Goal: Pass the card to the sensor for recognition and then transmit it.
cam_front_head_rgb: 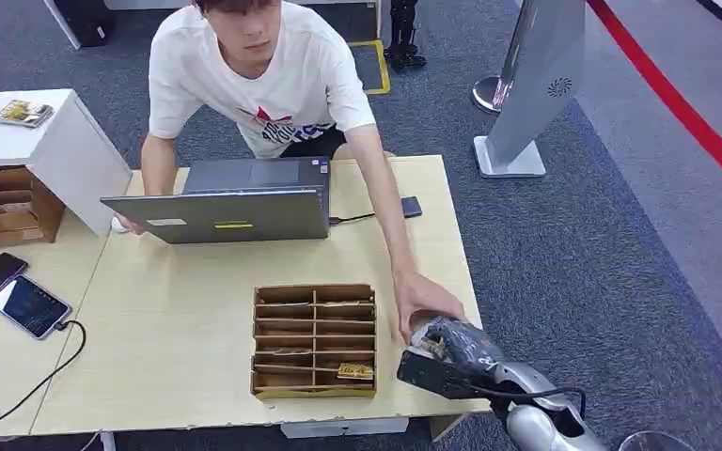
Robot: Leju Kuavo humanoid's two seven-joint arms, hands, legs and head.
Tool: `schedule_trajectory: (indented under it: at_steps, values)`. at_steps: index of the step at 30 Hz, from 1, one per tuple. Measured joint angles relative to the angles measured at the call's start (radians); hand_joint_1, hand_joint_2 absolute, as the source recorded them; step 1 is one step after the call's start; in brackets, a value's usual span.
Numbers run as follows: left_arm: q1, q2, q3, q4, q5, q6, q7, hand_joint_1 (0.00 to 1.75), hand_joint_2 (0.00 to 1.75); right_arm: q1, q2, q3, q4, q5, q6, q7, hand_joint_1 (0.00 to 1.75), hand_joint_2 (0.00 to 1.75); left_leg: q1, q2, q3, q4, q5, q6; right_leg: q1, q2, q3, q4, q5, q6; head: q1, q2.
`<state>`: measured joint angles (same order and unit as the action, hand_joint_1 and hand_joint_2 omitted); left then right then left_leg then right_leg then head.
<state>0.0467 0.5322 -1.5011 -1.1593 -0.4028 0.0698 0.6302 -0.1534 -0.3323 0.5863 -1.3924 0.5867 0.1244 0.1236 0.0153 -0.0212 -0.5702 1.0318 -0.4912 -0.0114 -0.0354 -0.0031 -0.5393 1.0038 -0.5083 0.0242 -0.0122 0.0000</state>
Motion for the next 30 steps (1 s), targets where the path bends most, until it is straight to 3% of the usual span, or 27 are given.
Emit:
schedule_trajectory:
  at_steps: [7, 17, 30]
  values:
    - [0.000, 0.000, 0.000, 0.000, 0.002, 0.003, 0.000, 0.00, 0.00, 0.008, -0.001, -0.051, -0.010, -0.079, 0.013, -0.035, 1.75, 1.75, -0.001, 0.000, 0.000, 0.000, 0.000, 0.000, -0.001, 0.000, 0.000, 0.000, 0.001, 0.001, 0.000, 0.000]
    - [0.003, 0.000, -0.010, 0.000, 0.028, 0.028, 0.000, 0.00, 0.00, 0.041, -0.053, -0.142, -0.127, -0.184, 0.015, -0.082, 1.75, 1.75, -0.001, 0.000, 0.000, 0.000, 0.000, 0.000, -0.001, 0.000, -0.001, 0.000, 0.001, 0.001, 0.000, 0.000]
    - [0.003, 0.000, -0.012, 0.002, 0.025, 0.030, 0.000, 0.00, 0.00, 0.035, -0.072, -0.172, -0.155, -0.156, 0.018, -0.051, 1.75, 1.75, -0.001, 0.000, -0.001, 0.000, 0.000, 0.000, -0.001, 0.000, -0.001, 0.000, 0.001, 0.001, 0.000, 0.000]
